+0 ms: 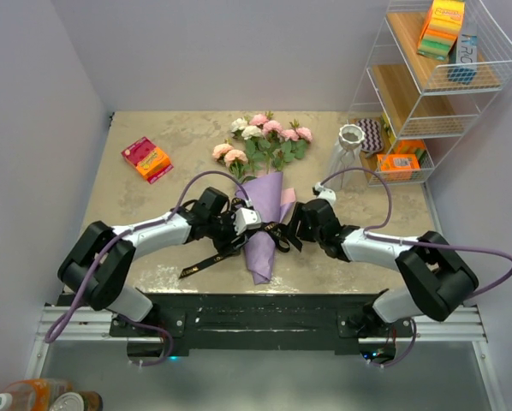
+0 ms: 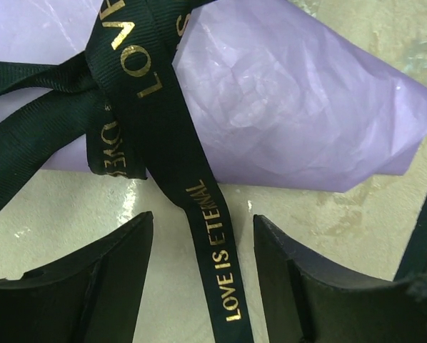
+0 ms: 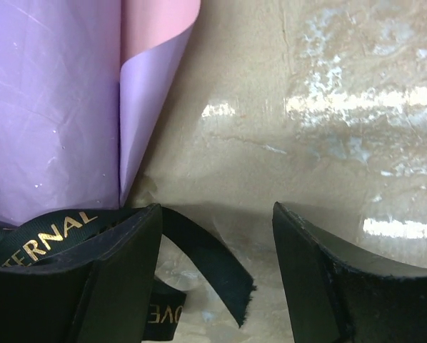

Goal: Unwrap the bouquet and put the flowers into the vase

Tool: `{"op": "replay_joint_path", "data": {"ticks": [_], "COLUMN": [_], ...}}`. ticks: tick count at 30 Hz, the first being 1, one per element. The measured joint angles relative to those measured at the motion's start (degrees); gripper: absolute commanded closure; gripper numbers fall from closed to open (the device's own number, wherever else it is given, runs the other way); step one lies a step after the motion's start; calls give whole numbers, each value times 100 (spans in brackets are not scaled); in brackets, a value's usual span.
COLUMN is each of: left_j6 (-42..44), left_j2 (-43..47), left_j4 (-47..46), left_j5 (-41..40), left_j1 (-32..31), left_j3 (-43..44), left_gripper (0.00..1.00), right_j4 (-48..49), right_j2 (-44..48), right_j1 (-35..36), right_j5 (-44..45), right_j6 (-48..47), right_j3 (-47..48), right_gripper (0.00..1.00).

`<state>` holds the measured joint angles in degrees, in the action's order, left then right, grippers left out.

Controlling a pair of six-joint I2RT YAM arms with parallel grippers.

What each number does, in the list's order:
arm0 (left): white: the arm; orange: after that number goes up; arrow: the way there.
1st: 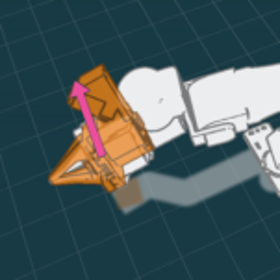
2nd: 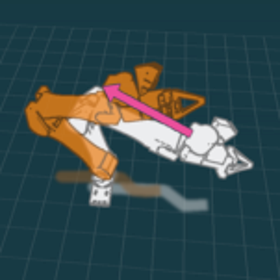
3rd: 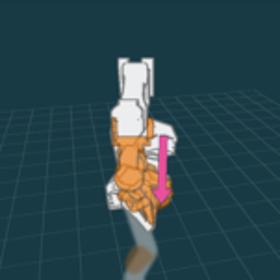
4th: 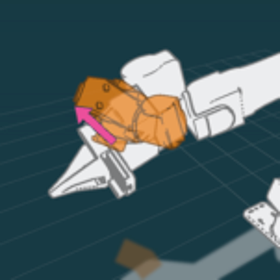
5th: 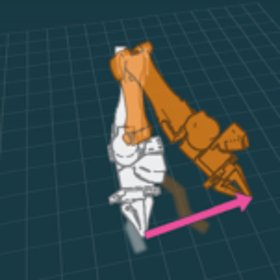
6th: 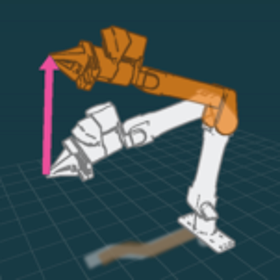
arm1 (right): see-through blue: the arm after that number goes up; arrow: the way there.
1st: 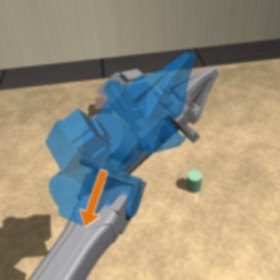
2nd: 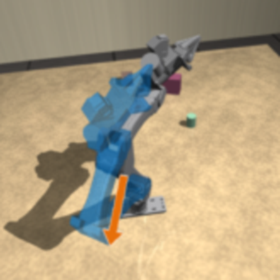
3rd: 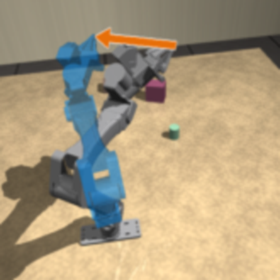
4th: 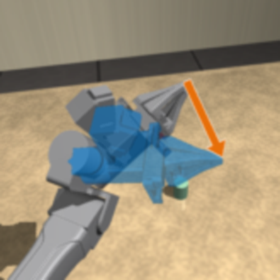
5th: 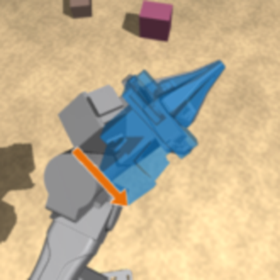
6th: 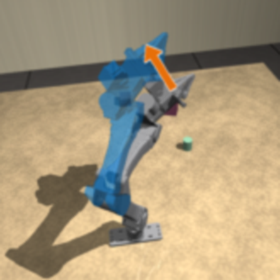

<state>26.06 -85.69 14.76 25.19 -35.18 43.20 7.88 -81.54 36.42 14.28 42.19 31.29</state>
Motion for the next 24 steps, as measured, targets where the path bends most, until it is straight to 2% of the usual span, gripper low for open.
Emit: {"op": "replay_joint_path", "data": {"ticks": [4, 7, 11, 13, 17, 19, 24], "left_j6": [0, 2, 2, -13, -61, -85, -101], "left_j2": [-179, -225, -251, -258, -258, -258, -258], "left_j4": [-195, -321, -546, -623, -776, -800, -809], "left_j5": [-59, -125, -269, -369, -535, -590, -662], "left_j1": [-11, -22, -22, -22, -26, -26, -26], "left_j3": [-68, -144, -188, -203, -243, -245, -245], "left_gripper": [37, 42, 63, 69, 92, 99, 100], "right_j4": [269, 459, 584, 662, 745, 800, 1001], "right_j2": [-146, -236, -227, -149, 48, 22, -264], "right_j1": [26, 57, 153, 192, 225, 225, 225], "right_j5": [-68, -205, -361, -391, -415, -431, -455], "right_j6": [-175, -286, -444, -531, -708, -789, -1016], "right_j3": [17, 26, 15, -39, -170, -170, -101], "right_gripper": [36, 36, 36, 36, 36, 36, 37]}}
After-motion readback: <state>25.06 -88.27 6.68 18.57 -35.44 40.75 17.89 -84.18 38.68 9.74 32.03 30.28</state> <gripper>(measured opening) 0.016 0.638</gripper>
